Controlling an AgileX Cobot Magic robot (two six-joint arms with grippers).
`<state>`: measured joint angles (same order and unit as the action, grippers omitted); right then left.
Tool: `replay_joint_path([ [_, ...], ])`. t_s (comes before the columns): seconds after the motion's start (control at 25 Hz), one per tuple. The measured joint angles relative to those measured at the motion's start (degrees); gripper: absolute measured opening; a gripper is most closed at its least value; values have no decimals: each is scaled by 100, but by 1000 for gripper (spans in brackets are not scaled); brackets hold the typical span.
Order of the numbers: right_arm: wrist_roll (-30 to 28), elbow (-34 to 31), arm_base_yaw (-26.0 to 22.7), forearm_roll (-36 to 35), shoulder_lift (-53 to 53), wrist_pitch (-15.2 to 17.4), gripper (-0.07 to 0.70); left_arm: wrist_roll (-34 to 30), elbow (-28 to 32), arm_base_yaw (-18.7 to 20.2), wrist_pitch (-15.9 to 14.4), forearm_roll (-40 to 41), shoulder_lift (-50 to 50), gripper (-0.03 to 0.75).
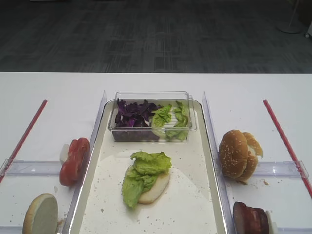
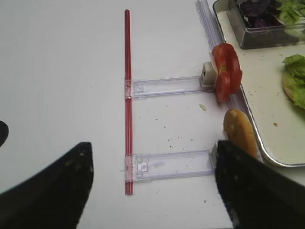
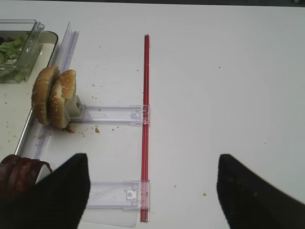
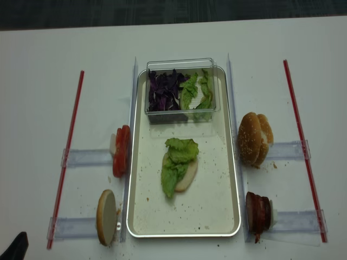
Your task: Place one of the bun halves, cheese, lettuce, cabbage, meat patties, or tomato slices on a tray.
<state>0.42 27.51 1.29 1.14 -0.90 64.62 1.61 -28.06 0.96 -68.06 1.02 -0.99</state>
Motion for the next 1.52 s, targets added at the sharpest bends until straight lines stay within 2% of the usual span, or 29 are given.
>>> replay_joint_path([
  [1.52, -8, 0, 0, 0, 0, 0, 572, 0, 0, 0, 0, 0, 0, 492],
])
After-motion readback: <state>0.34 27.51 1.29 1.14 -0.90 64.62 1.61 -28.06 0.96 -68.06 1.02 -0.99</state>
